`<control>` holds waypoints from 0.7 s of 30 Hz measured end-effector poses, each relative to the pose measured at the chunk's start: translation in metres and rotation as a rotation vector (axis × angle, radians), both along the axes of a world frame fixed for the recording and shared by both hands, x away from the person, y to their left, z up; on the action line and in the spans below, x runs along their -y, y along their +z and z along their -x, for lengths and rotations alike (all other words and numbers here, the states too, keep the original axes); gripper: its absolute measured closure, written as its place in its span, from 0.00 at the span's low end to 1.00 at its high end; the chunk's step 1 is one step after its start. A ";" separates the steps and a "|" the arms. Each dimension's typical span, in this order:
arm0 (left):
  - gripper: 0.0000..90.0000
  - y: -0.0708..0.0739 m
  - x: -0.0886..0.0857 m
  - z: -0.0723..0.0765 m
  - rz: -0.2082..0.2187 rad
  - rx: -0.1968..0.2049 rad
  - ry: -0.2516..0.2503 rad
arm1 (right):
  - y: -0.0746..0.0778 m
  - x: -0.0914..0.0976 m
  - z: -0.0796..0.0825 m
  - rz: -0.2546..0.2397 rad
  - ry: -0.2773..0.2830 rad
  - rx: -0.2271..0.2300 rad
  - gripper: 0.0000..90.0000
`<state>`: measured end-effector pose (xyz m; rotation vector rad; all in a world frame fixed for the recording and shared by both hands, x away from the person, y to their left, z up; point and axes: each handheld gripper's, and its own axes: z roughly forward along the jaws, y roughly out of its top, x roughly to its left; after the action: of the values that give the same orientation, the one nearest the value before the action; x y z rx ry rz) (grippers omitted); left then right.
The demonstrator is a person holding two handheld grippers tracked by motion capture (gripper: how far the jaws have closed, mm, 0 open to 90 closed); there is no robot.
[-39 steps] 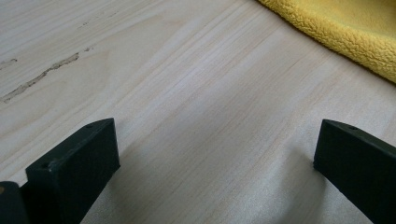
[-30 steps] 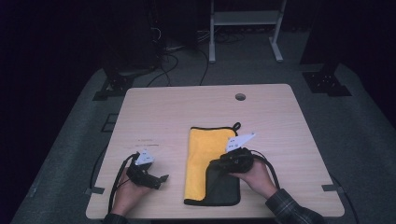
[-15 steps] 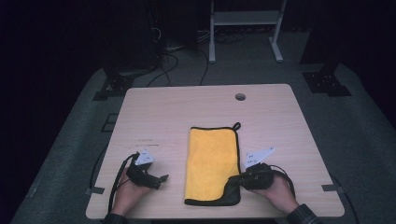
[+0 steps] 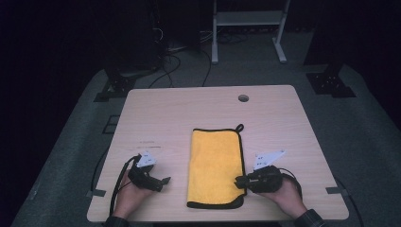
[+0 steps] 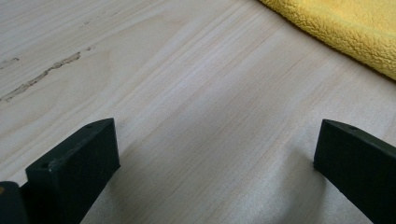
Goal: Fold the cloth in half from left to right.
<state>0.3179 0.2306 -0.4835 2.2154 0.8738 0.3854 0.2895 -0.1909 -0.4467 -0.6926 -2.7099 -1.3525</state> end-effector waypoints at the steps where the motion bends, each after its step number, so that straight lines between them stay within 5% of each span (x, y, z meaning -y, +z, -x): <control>1: 0.00 0.000 0.000 0.000 0.000 0.000 0.000 | -0.001 -0.001 0.000 0.005 0.003 -0.005 0.84; 11: 0.00 0.000 0.000 0.000 0.000 0.001 0.001 | -0.021 -0.008 0.016 0.148 0.077 -0.019 0.80; 15: 0.00 0.000 0.000 0.000 0.000 0.000 0.003 | -0.020 -0.007 0.022 0.160 0.081 0.015 0.77; 21: 0.00 0.001 0.000 -0.001 0.027 -0.011 0.002 | -0.014 -0.002 0.011 0.137 0.007 0.058 0.55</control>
<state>0.3190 0.2309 -0.4830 2.1942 0.8817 0.3609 0.2783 -0.1887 -0.4608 -0.6625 -2.8692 -1.2136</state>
